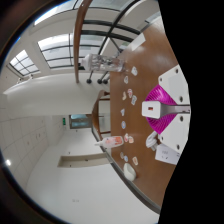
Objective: Unplug charger
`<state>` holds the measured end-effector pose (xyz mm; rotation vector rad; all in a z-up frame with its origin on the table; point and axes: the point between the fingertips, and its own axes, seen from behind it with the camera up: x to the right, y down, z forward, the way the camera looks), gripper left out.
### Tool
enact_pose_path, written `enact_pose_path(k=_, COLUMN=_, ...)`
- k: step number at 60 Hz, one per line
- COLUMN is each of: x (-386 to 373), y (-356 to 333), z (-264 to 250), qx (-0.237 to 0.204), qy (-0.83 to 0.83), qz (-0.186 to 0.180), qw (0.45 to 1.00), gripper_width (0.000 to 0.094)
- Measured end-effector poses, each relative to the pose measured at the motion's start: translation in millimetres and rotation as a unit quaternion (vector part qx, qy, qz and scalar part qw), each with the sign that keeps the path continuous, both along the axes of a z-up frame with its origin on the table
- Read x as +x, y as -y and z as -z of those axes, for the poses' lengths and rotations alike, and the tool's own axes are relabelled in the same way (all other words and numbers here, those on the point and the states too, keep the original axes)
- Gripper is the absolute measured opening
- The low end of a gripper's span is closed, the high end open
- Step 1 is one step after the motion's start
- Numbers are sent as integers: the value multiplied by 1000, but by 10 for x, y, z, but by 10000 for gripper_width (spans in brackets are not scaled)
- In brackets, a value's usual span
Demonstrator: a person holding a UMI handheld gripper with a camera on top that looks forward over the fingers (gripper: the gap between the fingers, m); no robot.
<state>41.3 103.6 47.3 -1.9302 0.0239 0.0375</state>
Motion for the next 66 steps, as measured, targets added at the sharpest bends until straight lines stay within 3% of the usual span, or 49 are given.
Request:
enact_pose_path(k=6, x=101, y=51, z=-965, qx=120, qy=39, qz=12, qw=992, gripper_width=73)
enact_pose_path(k=11, x=29, y=160, z=-1471, qx=133, qy=35, qz=-14, qw=990, gripper_width=72)
enact_pose_path(k=15, x=198, y=246, z=-1713, qx=148, qy=47, qz=-2, qw=988, gripper_width=72)
enact_pose_path(k=22, x=488, y=390, z=-1485, qx=102, qy=66, qz=10, qw=993, gripper_width=72)
enact_pose_path(k=34, x=605, y=653, z=-15, qx=-56, qy=58, qz=-10, qw=997, gripper_width=82)
enact_pose_path(k=50, x=761, y=632, z=388, qx=-95, qy=43, qz=4, qw=995, gripper_width=209)
enact_pose_path(k=54, x=778, y=625, z=407, qx=-99, qy=38, qz=11, qw=994, gripper_width=458)
enact_pose_path(k=57, x=785, y=643, z=400, qx=-99, qy=39, qz=13, qw=994, gripper_width=710)
enact_pose_path(k=61, x=875, y=675, z=338, qx=-90, qy=52, qz=30, qw=994, gripper_width=795)
enact_pose_path(k=66, x=846, y=791, z=225, qx=-79, qy=50, qz=24, qw=995, gripper_width=836)
